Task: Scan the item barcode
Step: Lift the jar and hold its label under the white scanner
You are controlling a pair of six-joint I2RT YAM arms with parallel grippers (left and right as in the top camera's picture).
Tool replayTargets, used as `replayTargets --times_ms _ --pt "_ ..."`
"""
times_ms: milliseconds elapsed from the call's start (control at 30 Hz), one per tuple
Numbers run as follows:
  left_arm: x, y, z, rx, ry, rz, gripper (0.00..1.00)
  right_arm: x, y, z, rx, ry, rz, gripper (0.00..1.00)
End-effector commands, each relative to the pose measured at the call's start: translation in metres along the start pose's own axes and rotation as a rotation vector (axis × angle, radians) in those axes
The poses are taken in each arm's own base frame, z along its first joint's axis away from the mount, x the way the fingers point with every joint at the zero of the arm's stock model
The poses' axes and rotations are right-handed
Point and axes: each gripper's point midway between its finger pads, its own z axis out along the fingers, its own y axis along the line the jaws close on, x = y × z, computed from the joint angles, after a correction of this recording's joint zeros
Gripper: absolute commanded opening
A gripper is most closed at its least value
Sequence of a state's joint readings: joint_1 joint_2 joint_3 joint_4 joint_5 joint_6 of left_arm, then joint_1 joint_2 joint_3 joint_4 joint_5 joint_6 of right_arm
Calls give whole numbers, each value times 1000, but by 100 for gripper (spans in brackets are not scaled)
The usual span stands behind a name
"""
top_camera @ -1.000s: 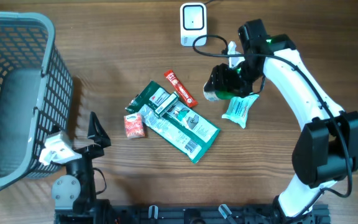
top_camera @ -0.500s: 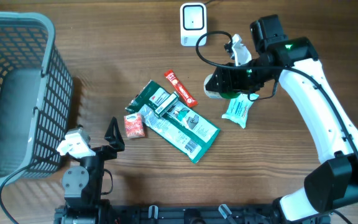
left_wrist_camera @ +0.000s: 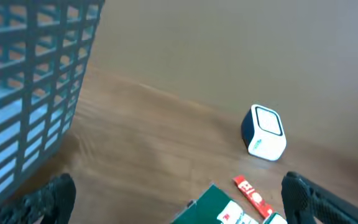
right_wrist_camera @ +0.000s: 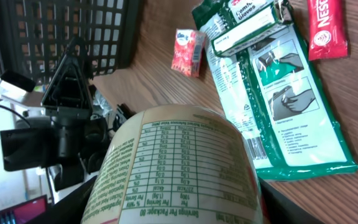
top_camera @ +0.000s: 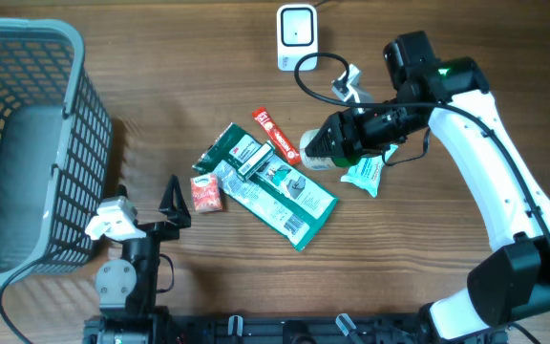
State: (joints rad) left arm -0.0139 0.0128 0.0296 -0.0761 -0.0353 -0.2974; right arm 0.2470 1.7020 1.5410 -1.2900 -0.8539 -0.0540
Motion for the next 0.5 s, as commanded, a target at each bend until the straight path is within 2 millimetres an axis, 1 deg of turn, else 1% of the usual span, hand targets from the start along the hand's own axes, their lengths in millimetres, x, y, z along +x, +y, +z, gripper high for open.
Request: replayTargets --times_ms 0,100,167,200,233,267,300,333,367,400,467 --pt "8 0 1 11 13 13 100 -4 17 -9 -33 -35 -72 42" --pt "9 0 1 11 14 13 100 -8 12 -9 -5 -49 -109 43" --pt "9 0 1 11 14 13 100 -23 -2 -11 84 -97 -129 43" --pt "9 0 1 11 14 13 100 -39 -14 -14 161 -156 -121 43" --pt "9 0 1 11 14 13 100 -59 -28 -21 254 -233 -123 43" --pt "9 0 1 11 14 13 100 -76 -36 -28 322 -301 -141 43" --pt "9 0 1 11 14 13 100 -101 -43 -39 390 -399 -168 43" --pt "9 0 1 11 14 13 100 -124 -47 -50 439 -496 -188 44" --pt "9 0 1 11 14 13 100 -145 -48 -61 470 -587 -208 48" --pt "9 0 1 11 14 13 100 -173 -46 -71 495 -695 -262 48" --pt "9 0 1 11 14 13 100 -211 -51 -77 510 -821 -328 49"
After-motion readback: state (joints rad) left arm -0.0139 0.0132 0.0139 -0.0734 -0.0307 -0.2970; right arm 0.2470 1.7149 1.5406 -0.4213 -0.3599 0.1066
